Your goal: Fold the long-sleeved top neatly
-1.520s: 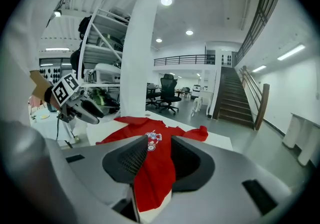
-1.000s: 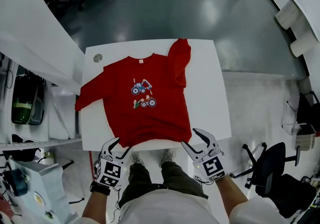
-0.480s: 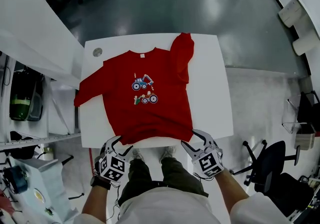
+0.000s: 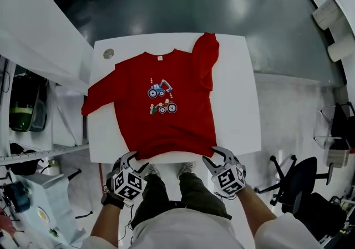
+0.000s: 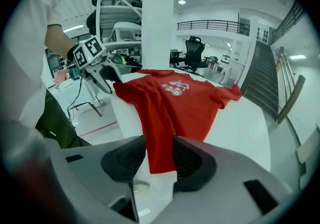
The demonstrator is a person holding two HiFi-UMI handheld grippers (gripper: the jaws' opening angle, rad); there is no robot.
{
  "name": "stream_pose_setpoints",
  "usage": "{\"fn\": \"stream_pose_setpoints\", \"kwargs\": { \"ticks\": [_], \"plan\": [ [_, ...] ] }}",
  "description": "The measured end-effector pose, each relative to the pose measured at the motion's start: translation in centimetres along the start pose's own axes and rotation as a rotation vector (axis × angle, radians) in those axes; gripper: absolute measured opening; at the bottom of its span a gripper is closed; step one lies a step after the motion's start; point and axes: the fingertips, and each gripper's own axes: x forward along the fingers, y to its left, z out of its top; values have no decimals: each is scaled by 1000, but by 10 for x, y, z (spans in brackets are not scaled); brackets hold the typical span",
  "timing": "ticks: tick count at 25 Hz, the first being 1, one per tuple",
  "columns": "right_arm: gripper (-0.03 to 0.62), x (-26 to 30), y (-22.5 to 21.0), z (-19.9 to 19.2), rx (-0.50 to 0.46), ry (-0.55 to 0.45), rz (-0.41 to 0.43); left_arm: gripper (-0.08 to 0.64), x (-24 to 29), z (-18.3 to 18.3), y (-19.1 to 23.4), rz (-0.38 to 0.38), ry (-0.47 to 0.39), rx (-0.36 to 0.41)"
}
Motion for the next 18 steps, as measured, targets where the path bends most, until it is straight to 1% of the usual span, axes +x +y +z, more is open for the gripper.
{"fn": "stream_pose_setpoints", "kwargs": {
  "ticks": [2,8,11,13,18],
  "plan": [
    [168,5,1,-5,-10,16,3,234,1,-1,2,7,3,4],
    [114,17,4,-19,-47,65,-1,118,3,-4,14,61,3,10],
    [65,20,4,-22,-66,78,-15,50,3,-4,19,81,7,15],
    [36,21,4,-23,-72,80,-21,37,3,-5,20,83,10,19],
    [23,19,4,-26,-72,83,-14,32,2,-11,19,71,21,31]
  ]
}}
